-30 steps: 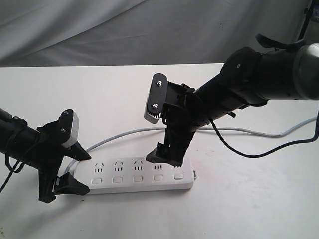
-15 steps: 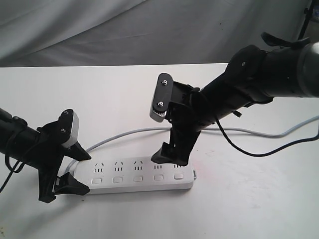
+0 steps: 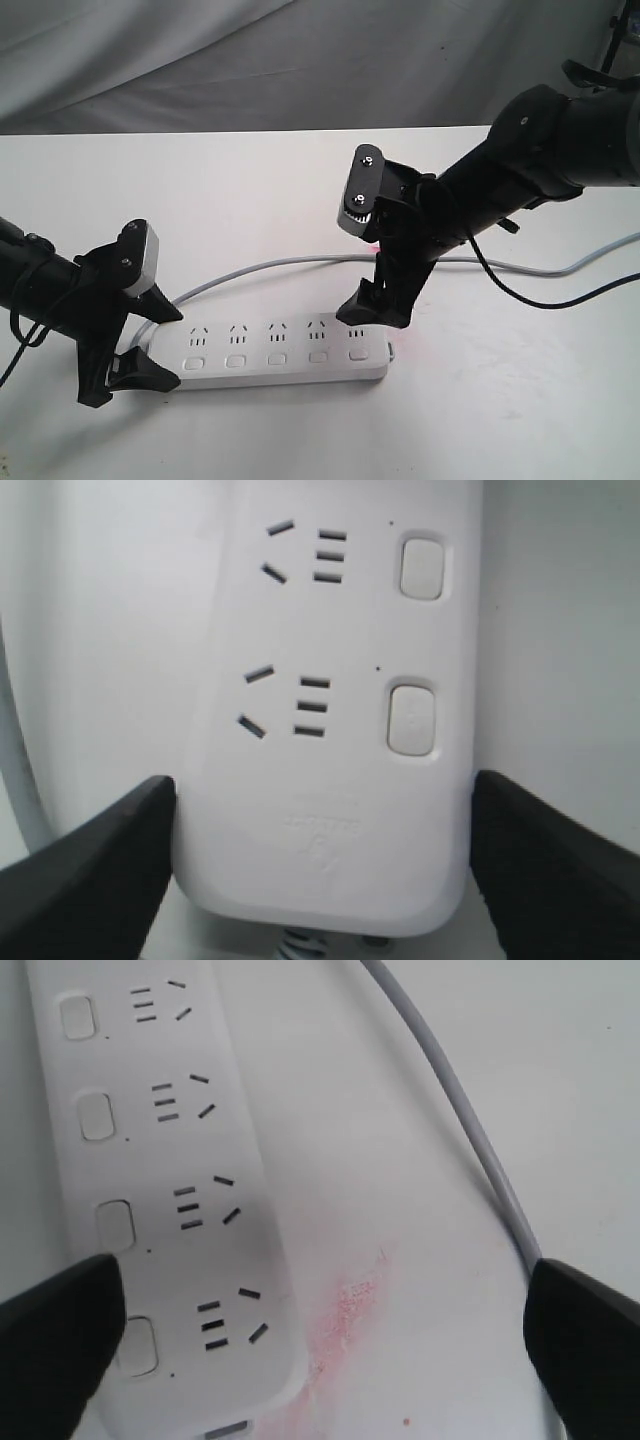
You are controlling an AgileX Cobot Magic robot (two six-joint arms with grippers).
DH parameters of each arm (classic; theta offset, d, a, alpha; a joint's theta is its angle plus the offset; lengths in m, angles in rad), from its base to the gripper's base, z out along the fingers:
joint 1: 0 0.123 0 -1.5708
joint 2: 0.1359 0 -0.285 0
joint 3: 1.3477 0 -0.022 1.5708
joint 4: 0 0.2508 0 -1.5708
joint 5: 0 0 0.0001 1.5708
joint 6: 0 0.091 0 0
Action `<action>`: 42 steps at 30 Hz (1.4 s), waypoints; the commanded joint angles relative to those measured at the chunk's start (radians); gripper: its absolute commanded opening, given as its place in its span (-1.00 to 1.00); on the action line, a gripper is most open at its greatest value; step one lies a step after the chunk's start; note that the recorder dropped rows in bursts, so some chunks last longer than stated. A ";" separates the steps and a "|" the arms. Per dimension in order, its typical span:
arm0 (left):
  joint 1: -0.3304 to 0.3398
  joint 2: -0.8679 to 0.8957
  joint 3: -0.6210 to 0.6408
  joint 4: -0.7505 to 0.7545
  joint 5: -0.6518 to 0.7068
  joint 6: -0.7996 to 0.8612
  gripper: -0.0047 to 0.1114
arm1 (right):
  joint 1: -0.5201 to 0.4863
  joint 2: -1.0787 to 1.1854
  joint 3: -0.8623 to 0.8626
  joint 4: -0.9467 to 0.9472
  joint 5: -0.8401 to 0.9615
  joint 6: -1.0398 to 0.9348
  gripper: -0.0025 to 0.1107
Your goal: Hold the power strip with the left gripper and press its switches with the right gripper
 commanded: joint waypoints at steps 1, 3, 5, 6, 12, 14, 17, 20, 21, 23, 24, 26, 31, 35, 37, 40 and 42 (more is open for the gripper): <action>-0.002 -0.003 -0.002 -0.004 0.000 -0.002 -0.10 | -0.002 -0.007 0.002 0.000 0.024 -0.017 0.90; -0.002 -0.003 -0.002 -0.004 0.000 -0.002 -0.10 | -0.002 -0.007 0.008 0.000 0.027 -0.031 0.90; -0.002 -0.003 -0.002 -0.004 0.000 -0.002 -0.10 | 0.000 -0.007 0.029 0.002 0.004 -0.056 0.90; -0.002 -0.003 -0.002 -0.004 0.000 -0.002 -0.10 | 0.000 -0.007 0.037 0.013 -0.015 -0.063 0.90; -0.002 -0.003 -0.002 -0.004 0.000 -0.002 -0.10 | 0.001 0.032 0.055 0.075 -0.038 -0.116 0.90; -0.002 -0.003 -0.002 -0.004 0.000 -0.002 -0.10 | 0.001 0.069 0.055 0.065 -0.052 -0.126 0.90; -0.002 -0.003 -0.002 -0.004 0.000 -0.002 -0.10 | -0.001 0.073 0.055 0.065 -0.057 -0.128 0.90; -0.002 -0.003 -0.002 -0.004 0.000 -0.002 -0.10 | -0.001 0.073 0.055 0.065 -0.062 -0.128 0.90; -0.002 -0.003 -0.002 -0.004 0.000 -0.002 -0.10 | -0.001 0.073 0.055 0.064 -0.064 -0.128 0.90; -0.002 -0.003 -0.002 -0.004 0.000 -0.002 -0.10 | -0.001 0.073 0.055 0.060 -0.069 -0.128 0.90; -0.002 -0.003 -0.002 -0.004 0.000 -0.002 -0.10 | -0.001 0.073 0.055 0.059 -0.069 -0.128 0.90; -0.002 -0.003 -0.002 -0.004 0.000 -0.002 -0.10 | -0.001 0.075 0.055 0.054 -0.069 -0.126 0.90; -0.002 -0.003 -0.002 -0.004 0.000 -0.002 -0.10 | -0.001 0.106 0.055 0.000 -0.069 -0.119 0.90; -0.002 -0.003 -0.002 -0.004 0.000 -0.002 -0.10 | -0.001 0.111 0.055 -0.034 -0.071 -0.103 0.90; -0.002 -0.003 -0.002 -0.004 0.000 -0.002 -0.10 | -0.001 0.111 0.055 -0.073 -0.073 -0.076 0.90; -0.002 -0.003 -0.002 -0.004 0.000 -0.002 -0.10 | -0.001 0.113 0.055 -0.081 -0.073 -0.073 0.90; -0.002 -0.003 -0.002 -0.004 0.000 -0.002 -0.10 | 0.001 0.118 0.055 -0.100 -0.073 -0.073 0.90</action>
